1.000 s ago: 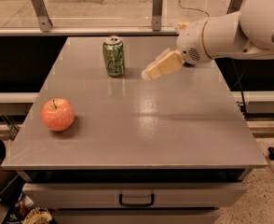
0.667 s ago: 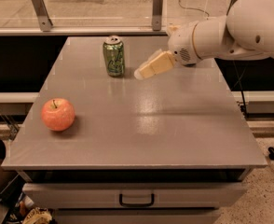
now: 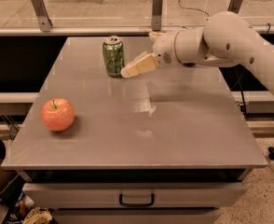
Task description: Knock green can over
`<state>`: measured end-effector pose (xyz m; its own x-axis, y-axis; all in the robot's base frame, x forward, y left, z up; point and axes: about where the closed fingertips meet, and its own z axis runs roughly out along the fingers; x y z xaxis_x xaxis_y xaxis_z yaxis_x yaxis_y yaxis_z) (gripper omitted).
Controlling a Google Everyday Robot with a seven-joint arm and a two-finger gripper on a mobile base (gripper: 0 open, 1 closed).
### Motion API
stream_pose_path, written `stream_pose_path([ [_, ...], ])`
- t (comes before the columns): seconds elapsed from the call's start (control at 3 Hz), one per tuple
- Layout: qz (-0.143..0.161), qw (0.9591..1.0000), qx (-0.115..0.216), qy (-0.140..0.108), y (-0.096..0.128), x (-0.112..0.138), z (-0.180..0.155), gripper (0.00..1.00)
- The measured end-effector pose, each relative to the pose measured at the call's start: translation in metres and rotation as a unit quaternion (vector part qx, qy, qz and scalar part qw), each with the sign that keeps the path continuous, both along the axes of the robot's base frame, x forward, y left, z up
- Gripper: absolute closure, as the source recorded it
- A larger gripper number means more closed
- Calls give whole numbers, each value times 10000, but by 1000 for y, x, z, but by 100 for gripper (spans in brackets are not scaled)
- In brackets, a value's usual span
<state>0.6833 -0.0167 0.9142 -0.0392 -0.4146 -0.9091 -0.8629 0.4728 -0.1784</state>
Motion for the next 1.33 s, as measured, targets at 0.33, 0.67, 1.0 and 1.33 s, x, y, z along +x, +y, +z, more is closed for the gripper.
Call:
stream_pose_path([
  [0.33, 71, 9996, 251, -79, 22, 21, -7, 0],
  [0.67, 81, 9990, 413, -182, 40, 36, -10, 0],
  [1.0, 101, 9983, 541, -212, 54, 46, -14, 0],
  [1.33, 95, 9972, 706, -206, 67, 51, -25, 0],
])
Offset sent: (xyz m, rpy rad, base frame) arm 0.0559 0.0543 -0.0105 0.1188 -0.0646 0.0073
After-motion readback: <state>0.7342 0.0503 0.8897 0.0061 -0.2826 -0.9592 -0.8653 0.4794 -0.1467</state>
